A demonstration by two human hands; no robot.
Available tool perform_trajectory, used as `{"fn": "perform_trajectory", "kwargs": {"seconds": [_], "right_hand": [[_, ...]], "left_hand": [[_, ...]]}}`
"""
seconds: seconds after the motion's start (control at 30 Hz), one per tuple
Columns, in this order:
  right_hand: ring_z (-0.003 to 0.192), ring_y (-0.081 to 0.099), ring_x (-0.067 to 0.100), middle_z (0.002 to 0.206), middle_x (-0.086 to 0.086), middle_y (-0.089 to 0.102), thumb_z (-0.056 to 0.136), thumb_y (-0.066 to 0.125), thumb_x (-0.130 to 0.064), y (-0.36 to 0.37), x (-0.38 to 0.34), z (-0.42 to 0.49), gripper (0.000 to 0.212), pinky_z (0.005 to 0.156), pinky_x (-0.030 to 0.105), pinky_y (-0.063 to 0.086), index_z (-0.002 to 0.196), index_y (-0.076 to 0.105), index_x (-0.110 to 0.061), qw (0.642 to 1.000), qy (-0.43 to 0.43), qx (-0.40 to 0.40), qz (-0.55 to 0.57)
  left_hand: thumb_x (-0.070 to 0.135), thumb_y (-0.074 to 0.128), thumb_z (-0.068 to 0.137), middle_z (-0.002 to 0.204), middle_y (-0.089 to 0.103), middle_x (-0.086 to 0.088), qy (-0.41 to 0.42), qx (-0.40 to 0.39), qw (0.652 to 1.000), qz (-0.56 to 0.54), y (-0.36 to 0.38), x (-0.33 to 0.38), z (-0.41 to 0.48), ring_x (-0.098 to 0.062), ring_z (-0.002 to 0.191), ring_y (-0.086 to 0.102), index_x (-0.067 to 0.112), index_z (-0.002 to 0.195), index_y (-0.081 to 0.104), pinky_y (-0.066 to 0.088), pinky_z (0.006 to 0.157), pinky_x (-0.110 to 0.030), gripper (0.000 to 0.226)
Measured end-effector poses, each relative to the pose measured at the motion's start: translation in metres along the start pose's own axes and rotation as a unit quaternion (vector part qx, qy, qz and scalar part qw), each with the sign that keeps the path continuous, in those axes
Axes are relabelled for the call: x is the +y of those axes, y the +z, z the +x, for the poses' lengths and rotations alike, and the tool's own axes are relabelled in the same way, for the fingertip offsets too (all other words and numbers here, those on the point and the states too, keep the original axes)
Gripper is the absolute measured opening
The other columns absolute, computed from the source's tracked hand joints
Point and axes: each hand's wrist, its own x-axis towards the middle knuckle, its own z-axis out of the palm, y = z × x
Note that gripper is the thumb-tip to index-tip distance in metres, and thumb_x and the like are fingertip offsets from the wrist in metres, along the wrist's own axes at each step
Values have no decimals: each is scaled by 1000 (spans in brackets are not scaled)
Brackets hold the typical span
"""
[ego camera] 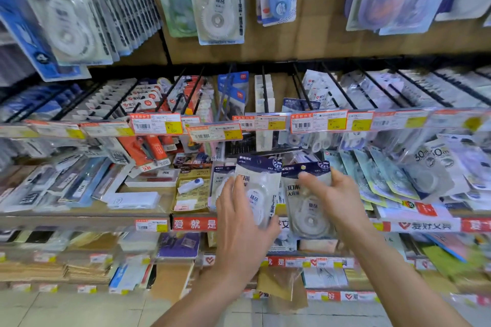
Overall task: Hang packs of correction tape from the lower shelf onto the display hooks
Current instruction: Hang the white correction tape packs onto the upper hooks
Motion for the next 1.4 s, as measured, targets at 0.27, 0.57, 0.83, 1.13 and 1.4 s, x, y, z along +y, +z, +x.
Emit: {"fn": "perform_trajectory", "kwargs": {"seconds": [0.27, 0.57, 0.83, 1.13, 1.4], "right_hand": [[67, 72, 18, 75, 0, 78, 90, 76, -14, 0, -60, -11, 9, 64, 28, 56, 82, 76, -16, 996, -75, -16, 37], [77, 66, 18, 81, 7, 72, 96, 67, -10, 20, -146, 4, 9, 74, 35, 53, 92, 74, -12, 973, -180, -74, 123], [77, 70, 21, 81, 6, 74, 88, 76, -6, 53, -222, 42, 11, 85, 50, 60, 84, 74, -16, 953, -246, -87, 154], [87, 75, 30, 87, 10, 78, 85, 76, 1, 98, -267, 77, 14, 90, 55, 60, 85, 74, -13, 933, -257, -133, 214], [96, 76, 24, 90, 0, 81, 86, 79, -9, 127, -285, 91, 10, 98, 50, 57, 87, 75, -18, 930, -267, -127, 218]], "left_hand": [[49, 77, 77, 152, -9, 37, -9, 51, 997, -59, -52, 14, -26, 8, 145, 0, 35, 157, -1, 17, 121, -31, 113], [47, 77, 79, 156, 3, 27, 28, 131, 988, -83, -85, 42, 0, 6, 142, 5, 34, 157, 3, 12, 115, -25, 108], [49, 76, 78, 153, 5, 30, 37, 171, 982, -75, -102, 53, 27, -6, 147, 12, 34, 157, 5, 24, 117, -34, 107], [45, 77, 80, 158, 9, 15, 40, 201, 978, -42, -110, 55, 51, -7, 149, 8, 26, 157, 9, 6, 115, -21, 104], [47, 75, 81, 159, 9, 14, 49, 210, 976, -20, -115, 54, 60, -8, 149, 6, 24, 157, 11, 8, 115, -23, 102]]}}
